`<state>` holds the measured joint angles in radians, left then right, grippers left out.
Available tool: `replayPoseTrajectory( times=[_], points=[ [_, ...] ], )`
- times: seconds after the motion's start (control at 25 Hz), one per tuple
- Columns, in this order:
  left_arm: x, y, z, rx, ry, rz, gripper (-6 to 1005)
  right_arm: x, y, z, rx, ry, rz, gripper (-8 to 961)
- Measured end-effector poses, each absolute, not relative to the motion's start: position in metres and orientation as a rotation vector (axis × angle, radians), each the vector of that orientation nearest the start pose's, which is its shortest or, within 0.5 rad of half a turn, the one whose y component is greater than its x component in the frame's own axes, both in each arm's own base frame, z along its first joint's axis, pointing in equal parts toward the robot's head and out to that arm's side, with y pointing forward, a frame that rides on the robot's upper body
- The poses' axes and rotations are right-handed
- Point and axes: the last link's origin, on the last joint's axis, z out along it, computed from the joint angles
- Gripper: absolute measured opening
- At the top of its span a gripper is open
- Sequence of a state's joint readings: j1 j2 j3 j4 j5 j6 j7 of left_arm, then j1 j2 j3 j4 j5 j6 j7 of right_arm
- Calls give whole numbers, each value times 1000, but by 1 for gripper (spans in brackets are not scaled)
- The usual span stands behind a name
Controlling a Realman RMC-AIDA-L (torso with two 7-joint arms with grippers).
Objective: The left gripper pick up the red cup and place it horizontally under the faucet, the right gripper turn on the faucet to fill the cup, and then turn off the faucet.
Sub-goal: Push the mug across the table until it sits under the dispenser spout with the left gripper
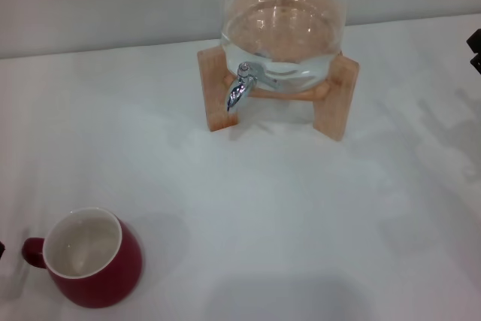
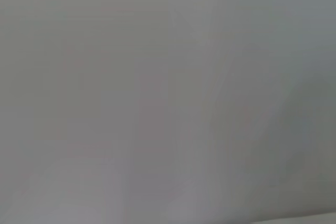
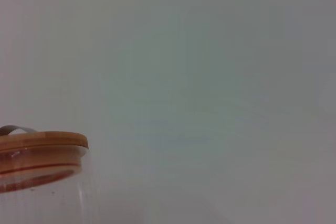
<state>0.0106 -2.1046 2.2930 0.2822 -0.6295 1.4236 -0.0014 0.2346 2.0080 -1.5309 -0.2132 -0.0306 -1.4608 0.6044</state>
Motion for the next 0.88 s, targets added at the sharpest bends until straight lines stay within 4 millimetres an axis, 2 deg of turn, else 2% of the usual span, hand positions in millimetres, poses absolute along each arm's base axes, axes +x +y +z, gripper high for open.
replayPoseTrajectory(
  times=[0.88],
  points=[
    [-357,166,-42,-1617,-514,-630,870,354,274,54,-1517,569,1058,861]
  ],
)
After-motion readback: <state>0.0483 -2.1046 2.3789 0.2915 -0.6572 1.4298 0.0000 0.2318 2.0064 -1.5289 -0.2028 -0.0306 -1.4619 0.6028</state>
